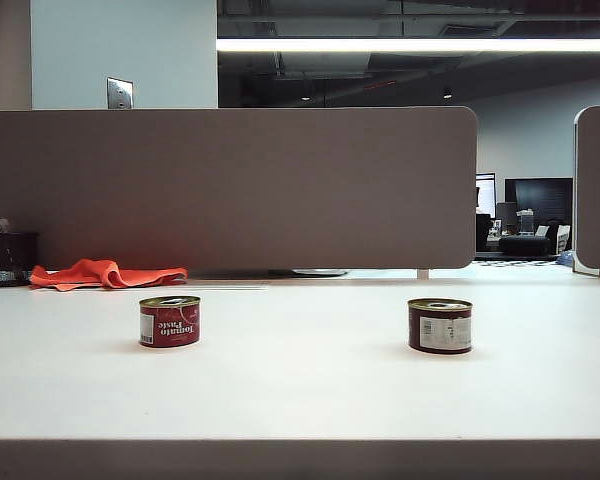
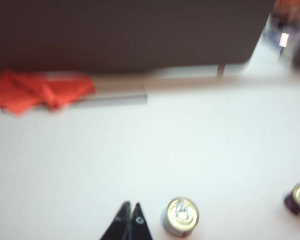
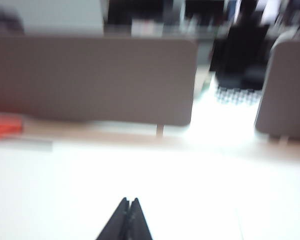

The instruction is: Stack a can of tomatoes on the right onto the can of tomatoes on the left.

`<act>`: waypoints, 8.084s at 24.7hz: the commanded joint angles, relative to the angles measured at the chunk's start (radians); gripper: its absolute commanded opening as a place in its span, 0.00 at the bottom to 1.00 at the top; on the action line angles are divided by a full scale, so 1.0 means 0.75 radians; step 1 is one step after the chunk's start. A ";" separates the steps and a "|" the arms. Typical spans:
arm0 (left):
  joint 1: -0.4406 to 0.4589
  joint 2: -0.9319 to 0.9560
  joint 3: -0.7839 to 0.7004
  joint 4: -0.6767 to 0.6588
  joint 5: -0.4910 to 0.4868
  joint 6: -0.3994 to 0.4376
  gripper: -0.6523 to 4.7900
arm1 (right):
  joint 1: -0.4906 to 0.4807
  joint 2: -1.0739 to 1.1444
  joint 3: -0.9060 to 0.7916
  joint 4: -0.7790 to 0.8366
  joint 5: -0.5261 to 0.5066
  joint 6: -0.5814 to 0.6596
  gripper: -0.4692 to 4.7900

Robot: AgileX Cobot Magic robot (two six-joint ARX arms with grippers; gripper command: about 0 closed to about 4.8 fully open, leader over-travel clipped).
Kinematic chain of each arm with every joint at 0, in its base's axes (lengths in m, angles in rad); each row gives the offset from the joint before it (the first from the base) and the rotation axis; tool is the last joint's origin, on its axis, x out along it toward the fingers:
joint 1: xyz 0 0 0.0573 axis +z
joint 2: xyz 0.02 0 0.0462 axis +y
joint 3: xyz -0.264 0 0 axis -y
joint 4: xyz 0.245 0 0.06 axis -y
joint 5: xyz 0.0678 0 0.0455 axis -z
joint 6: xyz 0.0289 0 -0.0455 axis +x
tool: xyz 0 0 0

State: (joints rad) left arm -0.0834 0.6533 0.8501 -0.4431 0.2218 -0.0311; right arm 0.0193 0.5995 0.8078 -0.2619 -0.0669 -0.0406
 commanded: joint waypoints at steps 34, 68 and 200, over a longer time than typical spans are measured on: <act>-0.215 0.205 0.101 -0.206 -0.011 0.102 0.75 | 0.551 1.222 0.347 -0.244 0.157 0.210 1.00; -0.215 0.202 0.109 -0.250 -0.011 0.102 0.75 | 0.551 1.572 0.528 -0.457 0.160 0.344 0.64; -0.396 -0.776 -1.000 0.460 -0.392 0.001 0.11 | 0.678 -0.764 -0.923 0.292 0.425 0.117 0.08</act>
State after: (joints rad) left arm -0.3786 0.0910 0.1059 -0.0757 -0.0681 -0.0345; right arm 0.5274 0.0391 0.1150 -0.0532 0.2501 0.0505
